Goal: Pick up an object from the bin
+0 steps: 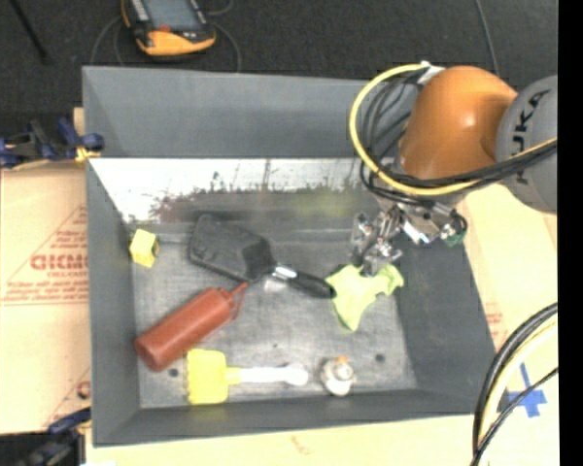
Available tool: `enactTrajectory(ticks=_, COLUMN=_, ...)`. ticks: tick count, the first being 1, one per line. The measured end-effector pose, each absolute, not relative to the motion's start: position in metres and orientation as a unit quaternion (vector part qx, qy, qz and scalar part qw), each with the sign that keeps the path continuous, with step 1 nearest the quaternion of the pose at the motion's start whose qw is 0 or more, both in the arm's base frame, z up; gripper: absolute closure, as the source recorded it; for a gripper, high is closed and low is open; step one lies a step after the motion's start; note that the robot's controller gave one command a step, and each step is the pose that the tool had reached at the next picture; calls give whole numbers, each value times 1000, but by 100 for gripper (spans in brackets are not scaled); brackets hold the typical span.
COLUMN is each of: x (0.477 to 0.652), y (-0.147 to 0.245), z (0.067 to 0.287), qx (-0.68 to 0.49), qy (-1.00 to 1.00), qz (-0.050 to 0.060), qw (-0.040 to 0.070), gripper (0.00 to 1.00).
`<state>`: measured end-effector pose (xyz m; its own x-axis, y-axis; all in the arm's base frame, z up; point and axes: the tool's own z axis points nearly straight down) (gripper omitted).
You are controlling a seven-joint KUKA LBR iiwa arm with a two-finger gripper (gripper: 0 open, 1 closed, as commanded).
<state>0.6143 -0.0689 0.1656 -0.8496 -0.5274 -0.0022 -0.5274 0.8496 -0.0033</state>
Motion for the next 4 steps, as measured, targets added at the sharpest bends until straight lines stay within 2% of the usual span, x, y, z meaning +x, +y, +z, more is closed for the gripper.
enactTrajectory(ticks=1, x=601, y=-77, z=215, qx=-278, qy=960, qz=2, qw=-1, gripper=100)
enactTrajectory(ticks=2, x=597, y=-80, z=236, qx=-271, qy=963, qz=-1, qw=2, gripper=100)
enactTrajectory(ticks=3, x=571, y=-131, z=163, qx=-499, qy=867, qz=-1, qw=2, gripper=0)
enactTrajectory(ticks=4, x=570, y=-132, z=162, qx=-498, qy=867, qz=0, qw=1, gripper=0)
